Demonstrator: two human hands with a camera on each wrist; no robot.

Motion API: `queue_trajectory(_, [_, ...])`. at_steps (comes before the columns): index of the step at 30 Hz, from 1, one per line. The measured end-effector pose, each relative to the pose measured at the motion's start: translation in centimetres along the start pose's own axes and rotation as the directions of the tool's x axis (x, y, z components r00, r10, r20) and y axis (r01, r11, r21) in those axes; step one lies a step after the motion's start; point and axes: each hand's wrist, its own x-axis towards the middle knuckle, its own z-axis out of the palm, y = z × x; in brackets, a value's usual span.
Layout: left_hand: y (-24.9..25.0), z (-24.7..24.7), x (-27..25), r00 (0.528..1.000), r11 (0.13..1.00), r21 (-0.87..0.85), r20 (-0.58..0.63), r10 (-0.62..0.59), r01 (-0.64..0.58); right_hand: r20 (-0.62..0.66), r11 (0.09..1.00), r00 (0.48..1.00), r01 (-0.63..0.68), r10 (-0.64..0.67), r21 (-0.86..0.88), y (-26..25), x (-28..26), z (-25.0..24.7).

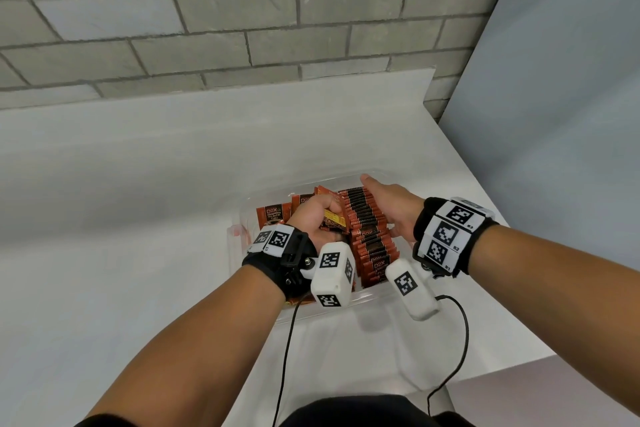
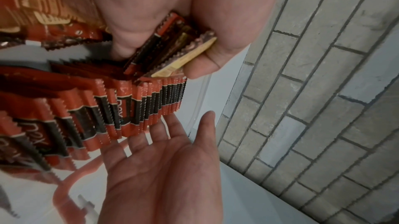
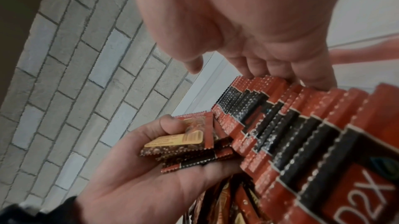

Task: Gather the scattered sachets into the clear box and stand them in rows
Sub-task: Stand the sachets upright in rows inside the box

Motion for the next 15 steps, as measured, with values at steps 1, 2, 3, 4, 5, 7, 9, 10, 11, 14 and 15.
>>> queue_trajectory(1, [0.0, 0.1, 0.0, 1.000, 1.000, -0.005, -0.002, 0.000, 0.000, -0.003, 1.000, 1.000, -0.003, 0.003, 0.004, -0.1, 0.1, 0.0])
queue_trajectory(2, [0.0, 0.1, -0.1, 1.000, 1.000, -0.009, -0.006, -0.001, 0.001, -0.004, 1.000, 1.000, -0.006, 0.006, 0.006, -0.1, 0.1, 0.1])
queue_trajectory(3, [-0.1, 0.1, -0.2, 1.000, 1.000, -0.013, -0.008, -0.001, 0.001, -0.004, 1.000, 1.000, -0.007, 0.007, 0.003, -0.1, 0.1, 0.1])
queue_trajectory(4, [0.0, 0.1, -0.4, 1.000, 1.000, -0.017, -0.009, 0.001, -0.002, -0.004, 1.000, 1.000, -0.005, 0.005, -0.005, -0.1, 0.0, 0.0])
queue_trajectory(5, [0.1, 0.1, -0.7, 1.000, 1.000, -0.019, -0.013, 0.002, -0.002, -0.006, 1.000, 1.000, -0.003, 0.003, -0.013, -0.1, -0.1, -0.1])
queue_trajectory(7, [0.6, -0.2, -1.9, 1.000, 1.000, -0.004, -0.013, 0.012, -0.012, -0.018, 1.000, 1.000, 0.015, -0.015, -0.016, -0.1, -0.6, -0.5])
queue_trajectory(9, [1.5, -0.7, -3.7, 0.997, 0.997, 0.019, 0.005, 0.072, -0.072, -0.016, 0.999, 0.999, 0.049, -0.049, -0.007, -0.3, -1.8, -1.2])
queue_trajectory(10, [2.0, -1.3, -4.7, 0.993, 0.993, 0.009, 0.011, 0.115, -0.116, -0.020, 0.997, 0.997, 0.078, -0.078, -0.019, -0.4, -2.6, -1.7])
queue_trajectory(11, [2.5, -1.9, -5.8, 0.987, 0.988, -0.006, 0.016, 0.157, -0.157, -0.035, 0.992, 0.993, 0.115, -0.116, -0.050, -0.5, -3.4, -2.2])
queue_trajectory(14, [4.4, -4.7, -9.2, 0.961, 0.963, -0.016, 0.057, 0.269, -0.269, -0.083, 0.973, 0.973, 0.209, -0.218, -0.097, -0.9, -5.8, -3.1])
queue_trajectory(15, [4.9, -5.9, -10.1, 0.951, 0.952, -0.005, 0.052, 0.305, -0.305, -0.065, 0.974, 0.974, 0.209, -0.215, -0.087, -0.9, -6.4, -2.9])
